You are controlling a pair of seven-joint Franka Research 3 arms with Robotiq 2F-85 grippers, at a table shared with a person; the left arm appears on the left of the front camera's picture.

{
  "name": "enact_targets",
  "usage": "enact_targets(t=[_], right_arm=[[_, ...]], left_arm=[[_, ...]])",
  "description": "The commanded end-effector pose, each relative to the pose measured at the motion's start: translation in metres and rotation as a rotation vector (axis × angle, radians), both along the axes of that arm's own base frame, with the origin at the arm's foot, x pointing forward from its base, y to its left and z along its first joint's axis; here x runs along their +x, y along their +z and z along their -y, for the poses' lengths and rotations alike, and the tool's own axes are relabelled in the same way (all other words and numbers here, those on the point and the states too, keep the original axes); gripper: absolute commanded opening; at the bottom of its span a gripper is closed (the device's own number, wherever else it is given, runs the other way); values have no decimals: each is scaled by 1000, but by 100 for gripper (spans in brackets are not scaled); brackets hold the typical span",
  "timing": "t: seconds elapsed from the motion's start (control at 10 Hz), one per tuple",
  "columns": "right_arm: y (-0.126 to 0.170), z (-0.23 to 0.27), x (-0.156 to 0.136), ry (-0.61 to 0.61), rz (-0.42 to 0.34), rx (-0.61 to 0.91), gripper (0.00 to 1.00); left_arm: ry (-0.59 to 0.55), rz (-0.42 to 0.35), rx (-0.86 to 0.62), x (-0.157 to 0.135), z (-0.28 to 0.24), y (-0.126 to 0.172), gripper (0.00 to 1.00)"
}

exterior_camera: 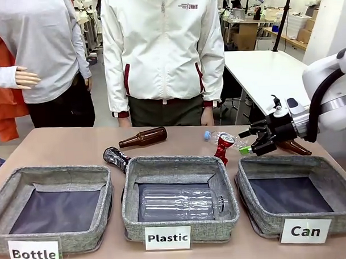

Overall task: Sort the can waste into the basket.
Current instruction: Pick up the can waste from the table and place it in the right Fabric basket.

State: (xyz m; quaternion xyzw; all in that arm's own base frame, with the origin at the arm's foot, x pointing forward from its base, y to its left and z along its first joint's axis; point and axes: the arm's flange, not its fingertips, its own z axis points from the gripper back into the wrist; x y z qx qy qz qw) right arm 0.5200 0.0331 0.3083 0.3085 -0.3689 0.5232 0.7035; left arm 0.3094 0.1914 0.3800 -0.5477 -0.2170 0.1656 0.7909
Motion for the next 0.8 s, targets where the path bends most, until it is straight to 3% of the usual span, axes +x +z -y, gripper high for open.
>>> enact_targets(t=[0.0, 0.7], right_arm=[[-5, -11, 15, 19, -9, -29, 100], [-21, -32, 30, 11, -87, -13, 100]], left_arm=[[-5, 25, -2, 0, -1, 0, 100], [-5, 25, -2, 0, -1, 0, 100]])
